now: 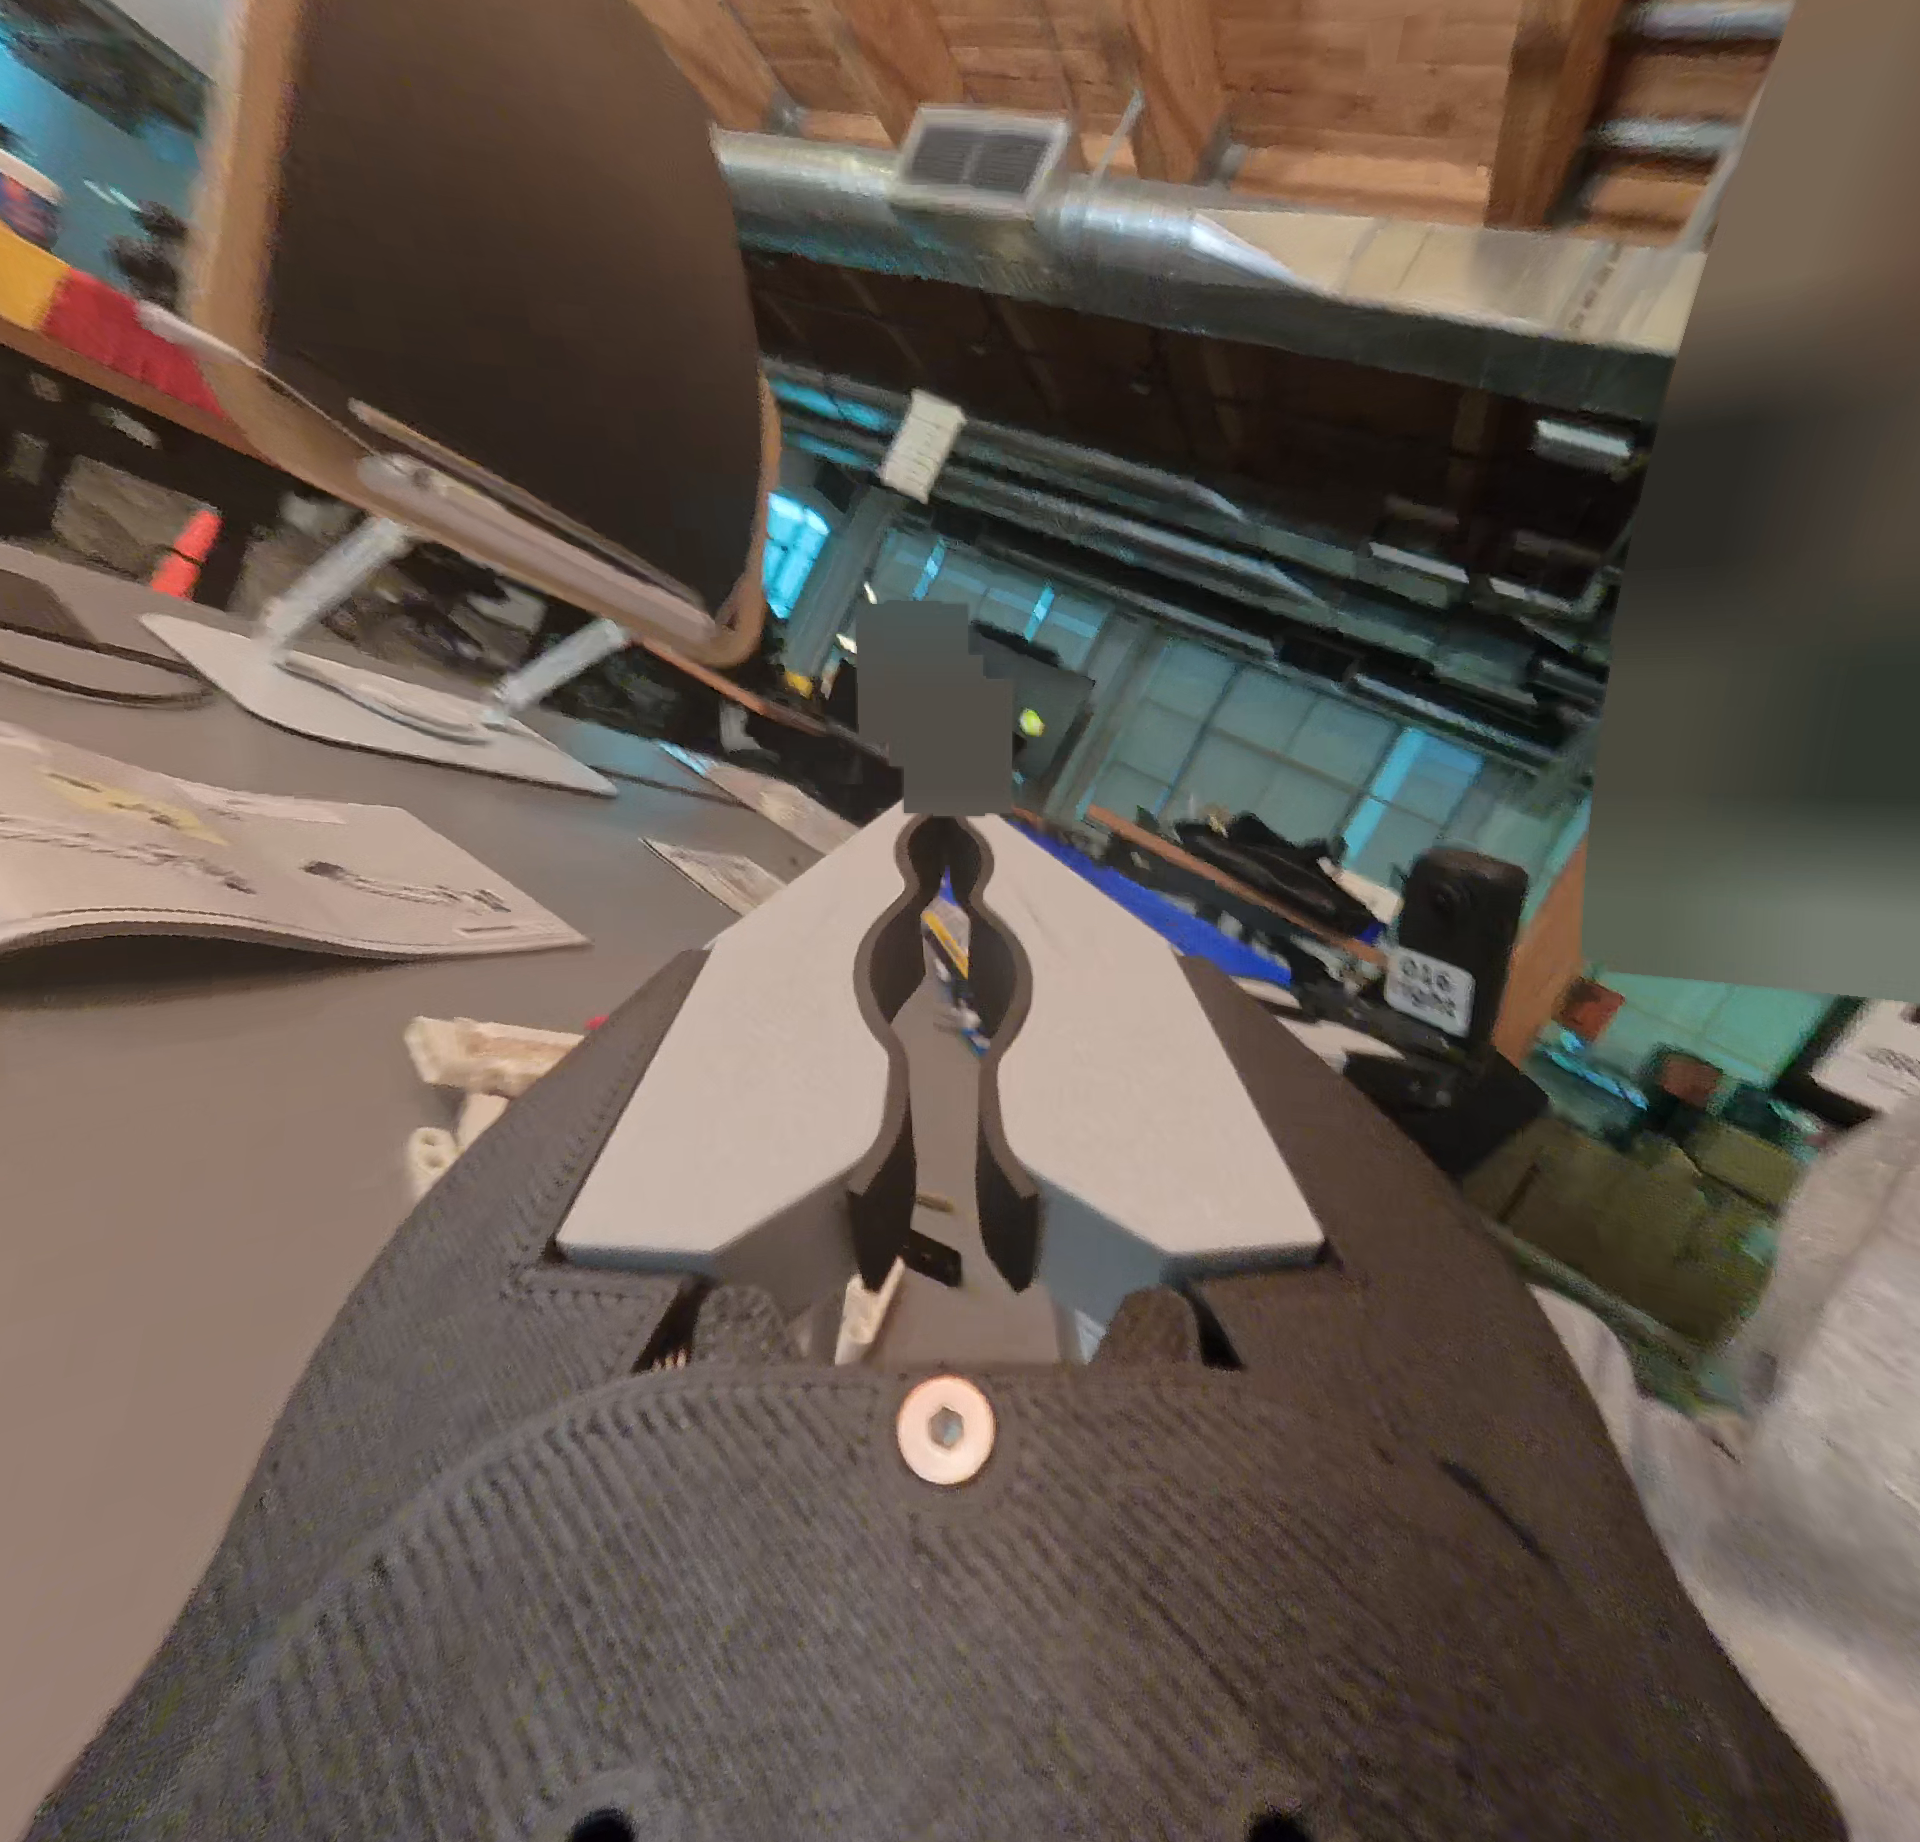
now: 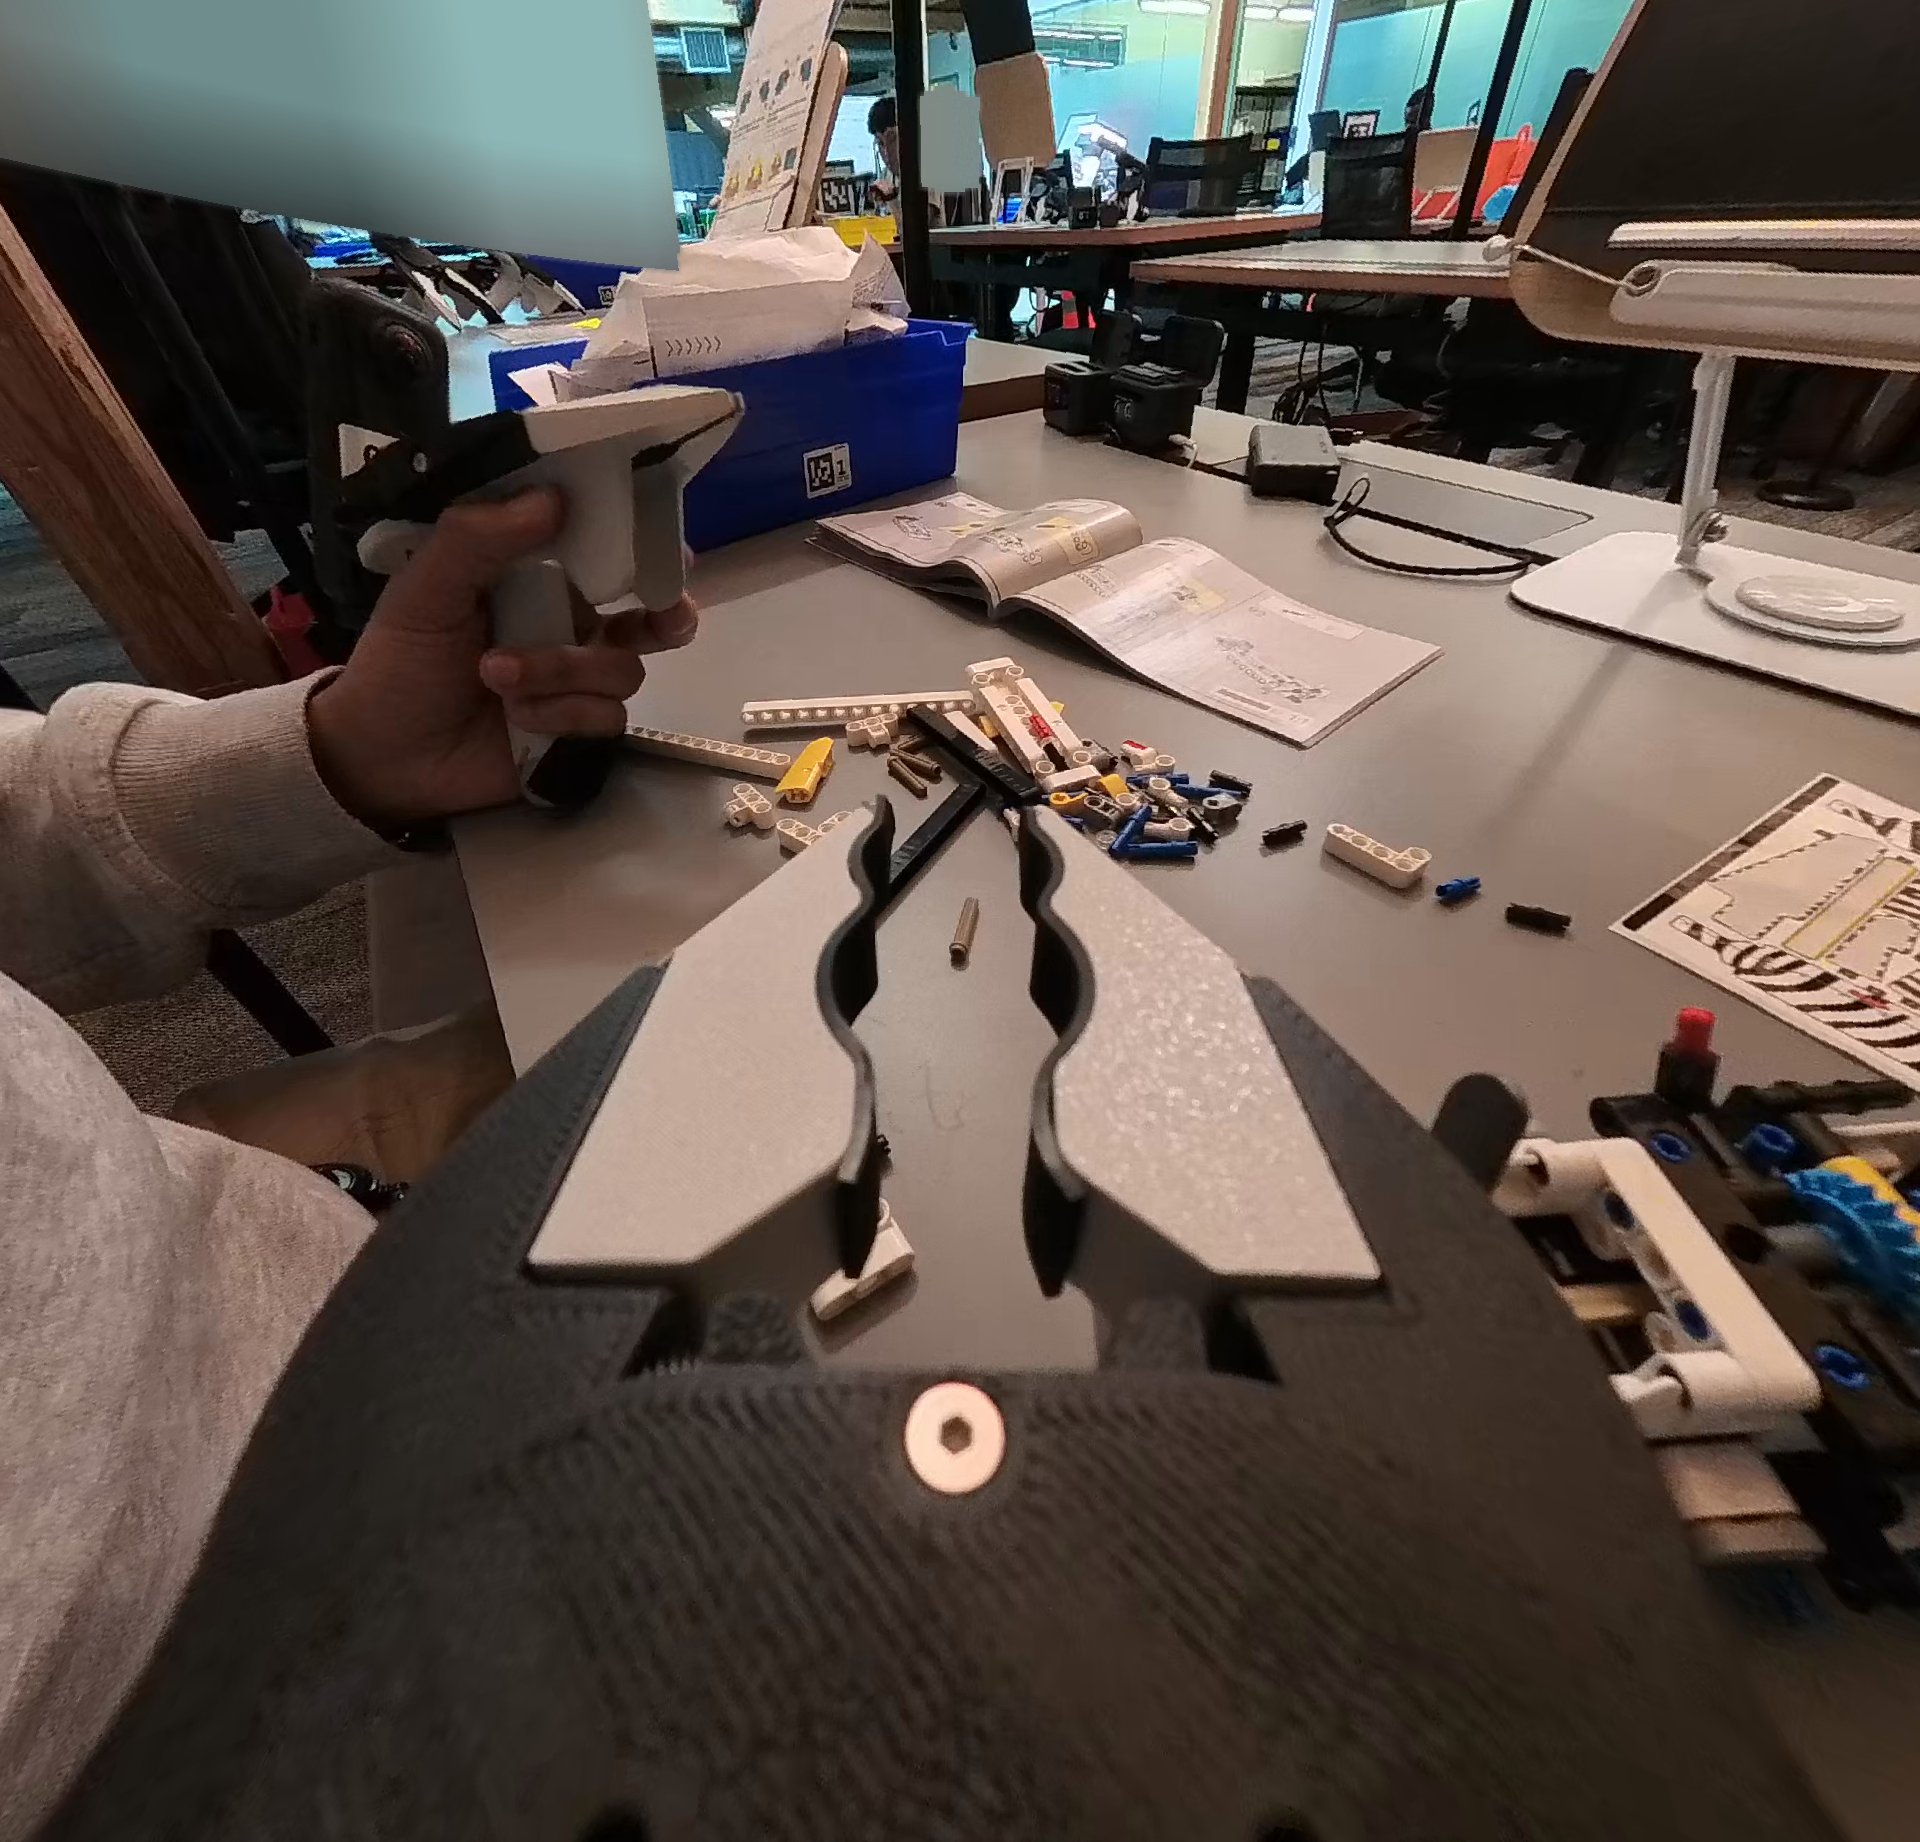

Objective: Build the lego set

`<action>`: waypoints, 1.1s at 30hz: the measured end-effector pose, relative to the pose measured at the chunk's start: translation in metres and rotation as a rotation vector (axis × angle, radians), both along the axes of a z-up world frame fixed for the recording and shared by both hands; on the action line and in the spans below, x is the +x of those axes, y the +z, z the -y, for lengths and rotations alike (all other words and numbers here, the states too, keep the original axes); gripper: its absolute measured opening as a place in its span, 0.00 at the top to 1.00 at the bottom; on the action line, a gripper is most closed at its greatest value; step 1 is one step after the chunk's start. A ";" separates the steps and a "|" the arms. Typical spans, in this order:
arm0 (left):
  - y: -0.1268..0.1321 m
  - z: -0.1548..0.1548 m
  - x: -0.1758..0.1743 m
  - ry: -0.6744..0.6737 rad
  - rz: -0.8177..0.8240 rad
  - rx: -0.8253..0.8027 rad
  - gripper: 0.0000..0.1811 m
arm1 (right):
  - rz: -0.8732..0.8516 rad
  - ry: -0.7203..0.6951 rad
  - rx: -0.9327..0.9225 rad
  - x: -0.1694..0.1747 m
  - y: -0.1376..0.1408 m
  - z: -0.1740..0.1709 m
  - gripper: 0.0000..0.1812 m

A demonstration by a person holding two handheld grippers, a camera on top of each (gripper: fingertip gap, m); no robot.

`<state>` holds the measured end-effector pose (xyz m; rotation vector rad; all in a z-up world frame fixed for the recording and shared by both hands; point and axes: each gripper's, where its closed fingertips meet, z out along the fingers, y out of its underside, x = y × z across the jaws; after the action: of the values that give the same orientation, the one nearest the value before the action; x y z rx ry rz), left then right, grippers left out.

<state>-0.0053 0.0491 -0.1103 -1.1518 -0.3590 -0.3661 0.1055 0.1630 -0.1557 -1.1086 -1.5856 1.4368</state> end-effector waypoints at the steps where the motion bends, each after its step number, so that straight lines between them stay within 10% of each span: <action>1: 0.000 -0.006 0.006 -0.039 -0.004 -0.037 1.00 | 0.002 0.000 0.000 0.000 0.000 0.000 0.87; 4: 0.013 -0.018 0.004 -0.053 -0.040 -0.159 0.89 | 0.001 0.001 0.001 0.000 0.000 0.000 0.87; 9: 0.006 -0.026 -0.105 0.331 -0.284 -0.564 0.86 | -0.002 0.004 -0.002 0.000 0.000 0.000 0.87; 14: -0.097 -0.036 -0.211 0.458 -0.324 -1.148 0.42 | 0.002 0.003 0.000 0.000 -0.001 0.000 0.87; 16: -0.133 -0.033 -0.218 0.434 -0.315 -1.290 0.39 | 0.000 -0.003 0.001 0.000 0.000 -0.001 0.87; 20: -0.127 -0.028 -0.203 0.379 -0.224 -1.206 0.60 | 0.001 -0.015 0.010 -0.001 -0.001 -0.001 0.88; 33: -0.117 -0.004 -0.157 0.347 -0.192 -1.115 0.59 | 0.018 -0.025 0.025 -0.003 -0.004 -0.001 0.89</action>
<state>-0.1626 0.0528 -0.2277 -2.1438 -0.6090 0.3167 0.1023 0.1643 -0.1595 -1.1257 -1.5921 1.3905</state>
